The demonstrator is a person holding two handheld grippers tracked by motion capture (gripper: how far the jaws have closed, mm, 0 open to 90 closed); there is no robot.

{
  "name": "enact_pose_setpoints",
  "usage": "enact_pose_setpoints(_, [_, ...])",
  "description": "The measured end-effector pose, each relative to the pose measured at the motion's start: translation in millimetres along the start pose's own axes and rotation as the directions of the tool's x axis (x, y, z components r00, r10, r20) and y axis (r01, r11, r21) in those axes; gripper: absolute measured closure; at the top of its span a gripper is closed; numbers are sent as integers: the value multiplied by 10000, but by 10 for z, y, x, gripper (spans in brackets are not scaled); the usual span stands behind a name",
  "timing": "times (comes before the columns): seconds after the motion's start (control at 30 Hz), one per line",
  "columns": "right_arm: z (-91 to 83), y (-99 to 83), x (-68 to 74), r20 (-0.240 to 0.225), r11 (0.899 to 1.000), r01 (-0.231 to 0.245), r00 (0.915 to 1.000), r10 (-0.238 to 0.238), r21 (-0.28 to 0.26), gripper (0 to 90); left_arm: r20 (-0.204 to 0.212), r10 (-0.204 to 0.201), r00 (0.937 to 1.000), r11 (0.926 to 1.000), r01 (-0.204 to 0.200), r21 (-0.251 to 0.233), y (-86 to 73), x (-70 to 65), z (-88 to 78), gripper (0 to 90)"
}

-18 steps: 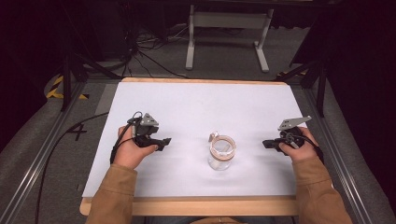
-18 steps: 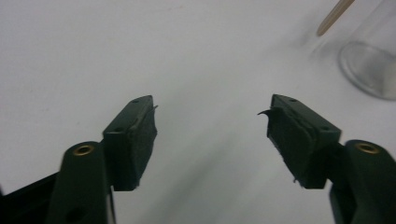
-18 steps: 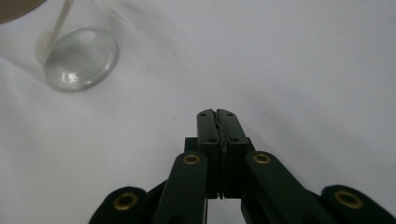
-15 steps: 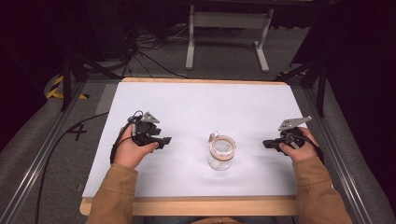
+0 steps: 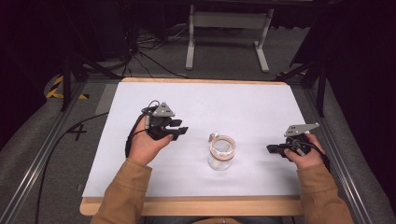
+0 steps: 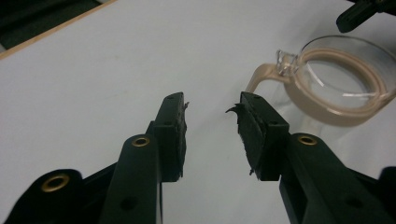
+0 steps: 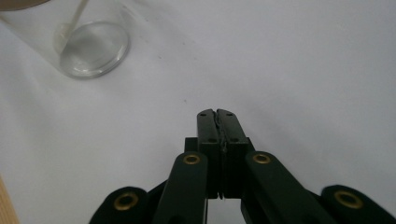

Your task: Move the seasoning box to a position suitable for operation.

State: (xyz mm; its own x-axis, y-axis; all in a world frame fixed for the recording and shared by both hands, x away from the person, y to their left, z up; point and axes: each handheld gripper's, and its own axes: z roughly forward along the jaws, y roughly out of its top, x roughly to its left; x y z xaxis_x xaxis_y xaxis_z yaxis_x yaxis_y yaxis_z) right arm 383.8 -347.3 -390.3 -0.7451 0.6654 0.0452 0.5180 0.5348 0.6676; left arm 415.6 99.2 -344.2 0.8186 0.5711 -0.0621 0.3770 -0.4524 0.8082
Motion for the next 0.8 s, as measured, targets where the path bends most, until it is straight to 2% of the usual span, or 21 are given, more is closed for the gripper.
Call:
enact_pose_setpoints(0.07, [-35,-35,20,57,10000,-72,10000,72,-61,900,100,-73,9999,9999,74,-86,54,-50,80,628])
enact_pose_setpoints(0.13, [-56,-62,34,38,9999,-129,9999,129,-82,900,122,151,9998,9997,-149,-168,98,-87,130,644])
enact_pose_setpoints(0.17, [-72,-89,51,57,9999,-119,9999,119,-103,900,400,164,9991,9994,-151,-309,139,-123,175,692])
enact_pose_setpoints(0.2, [-79,-98,57,41,9999,-135,9999,135,-93,900,410,229,9989,9989,-212,-425,160,-136,198,713])
enact_pose_setpoints(0.23, [-85,-109,64,62,9999,-132,9999,133,-90,900,594,150,9981,9987,-121,-485,178,-149,222,733])
enact_pose_setpoints(0.3, [-93,-129,80,5,9997,-187,9998,187,-124,900,615,127,9980,9982,-90,-597,192,-156,251,775])
enact_pose_setpoints(0.33, [-97,-140,89,-77,9997,-206,9998,205,-156,900,665,178,9976,9973,-129,-724,204,-164,321,805])
enact_pose_setpoints(0.37, [-99,-145,95,-65,9997,-194,9998,193,-171,900,913,164,9957,9963,-85,-861,202,-153,365,820])
enact_pose_setpoints(0.4, [-99,-145,95,-65,9997,-194,9998,193,-171,900,913,164,9957,9963,-85,-861,202,-153,365,844])
enact_pose_setpoints(0.47, [-104,-159,113,-56,9997,-200,9998,199,-139,900,1391,-171,9901,9939,319,-1054,191,-141,440,855])
enact_pose_setpoints(0.57, [-102,-178,141,-60,9998,-171,9998,170,-112,900,1970,-317,9799,9921,547,-1125,188,-155,563,892])
enact_pose_setpoints(0.7, [-95,-188,172,-115,9999,-141,9998,140,-91,900,2220,-162,9749,9930,418,-1109,206,-206,634,893])
enact_pose_setpoints(0.77, [-94,-190,191,-165,9999,-115,9998,113,-100,900,2096,-18,9778,9949,229,-981,220,-239,674,895])
enact_pose_setpoints(0.8, [-90,-188,212,-184,9999,-36,9998,34,-120,900,2096,-74,9778,9956,269,-903,221,-251,686,897])
